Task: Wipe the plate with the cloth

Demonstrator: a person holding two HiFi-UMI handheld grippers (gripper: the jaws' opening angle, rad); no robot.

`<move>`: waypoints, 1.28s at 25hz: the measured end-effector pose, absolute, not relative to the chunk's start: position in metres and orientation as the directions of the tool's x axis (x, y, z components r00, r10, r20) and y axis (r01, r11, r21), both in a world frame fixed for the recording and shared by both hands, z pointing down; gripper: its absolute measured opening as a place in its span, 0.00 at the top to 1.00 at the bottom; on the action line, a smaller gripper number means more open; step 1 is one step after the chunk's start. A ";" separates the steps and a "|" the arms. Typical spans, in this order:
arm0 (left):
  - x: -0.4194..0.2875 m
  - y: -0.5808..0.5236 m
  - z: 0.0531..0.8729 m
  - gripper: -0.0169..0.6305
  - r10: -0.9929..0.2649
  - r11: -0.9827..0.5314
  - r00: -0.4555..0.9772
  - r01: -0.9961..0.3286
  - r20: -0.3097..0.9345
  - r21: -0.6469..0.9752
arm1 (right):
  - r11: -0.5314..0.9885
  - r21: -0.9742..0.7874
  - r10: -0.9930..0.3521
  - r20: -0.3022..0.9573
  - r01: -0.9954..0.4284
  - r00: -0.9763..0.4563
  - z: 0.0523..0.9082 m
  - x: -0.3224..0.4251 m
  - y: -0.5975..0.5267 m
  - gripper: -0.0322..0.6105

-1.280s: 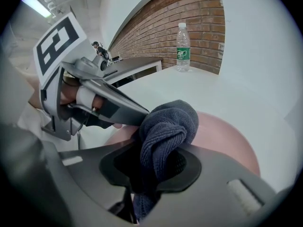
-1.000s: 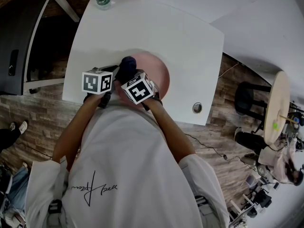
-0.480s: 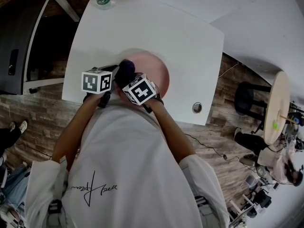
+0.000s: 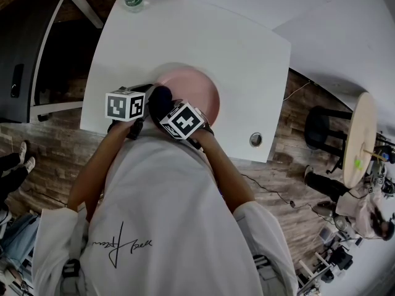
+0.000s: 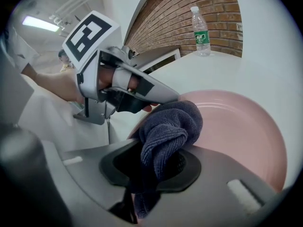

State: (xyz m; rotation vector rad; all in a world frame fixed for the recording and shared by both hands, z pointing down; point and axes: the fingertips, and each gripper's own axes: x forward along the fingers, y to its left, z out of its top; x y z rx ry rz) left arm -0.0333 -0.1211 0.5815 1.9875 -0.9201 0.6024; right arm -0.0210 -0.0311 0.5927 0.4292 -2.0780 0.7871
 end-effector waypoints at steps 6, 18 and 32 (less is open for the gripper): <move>-0.035 -0.120 0.580 0.92 -0.380 -0.376 0.616 -0.785 0.690 0.493 | 0.779 -0.392 0.047 0.815 -0.490 -0.577 0.592 -0.022 -0.015 0.79; -0.034 -0.120 0.581 0.92 -0.376 -0.375 0.621 -0.781 0.687 0.500 | 0.818 -0.408 0.133 0.821 -0.406 -0.556 0.593 -0.014 0.003 0.79; -0.034 -0.119 0.582 0.92 -0.375 -0.376 0.624 -0.778 0.686 0.503 | 0.815 -0.464 0.237 0.813 -0.346 -0.533 0.594 0.000 0.020 0.79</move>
